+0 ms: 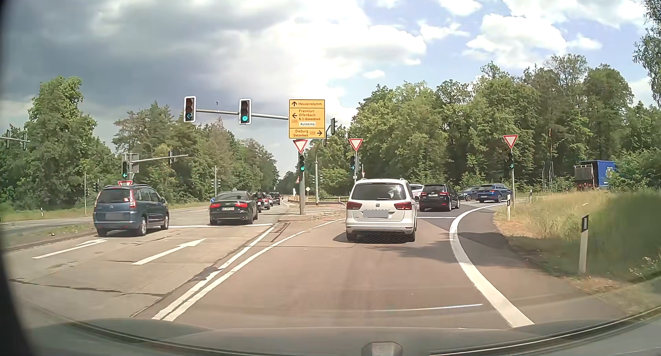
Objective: Follow the waypoints while adhering to traffic rules and regulations
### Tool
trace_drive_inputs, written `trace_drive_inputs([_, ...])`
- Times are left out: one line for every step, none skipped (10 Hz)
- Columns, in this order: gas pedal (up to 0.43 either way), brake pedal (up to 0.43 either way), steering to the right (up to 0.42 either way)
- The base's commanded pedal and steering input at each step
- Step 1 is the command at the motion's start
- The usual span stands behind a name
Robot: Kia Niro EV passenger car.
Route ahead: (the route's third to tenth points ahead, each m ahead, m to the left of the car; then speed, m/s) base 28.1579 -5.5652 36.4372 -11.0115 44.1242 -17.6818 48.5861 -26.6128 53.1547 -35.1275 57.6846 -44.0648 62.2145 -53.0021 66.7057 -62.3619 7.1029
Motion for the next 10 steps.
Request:
trace_drive_inputs([0.000, 0.207, 0.026])
trace_drive_inputs([0.000, 0.201, 0.031])
trace_drive_inputs([0.000, 0.201, 0.036])
trace_drive_inputs([0.000, 0.189, 0.041])
trace_drive_inputs([0.000, 0.183, 0.045])
trace_drive_inputs([0.000, 0.171, 0.046])
trace_drive_inputs([0.000, 0.146, 0.047])
trace_drive_inputs([0.000, 0.110, 0.050])
trace_drive_inputs([0.000, 0.043, 0.055])
trace_drive_inputs([0.000, 0.037, 0.059])
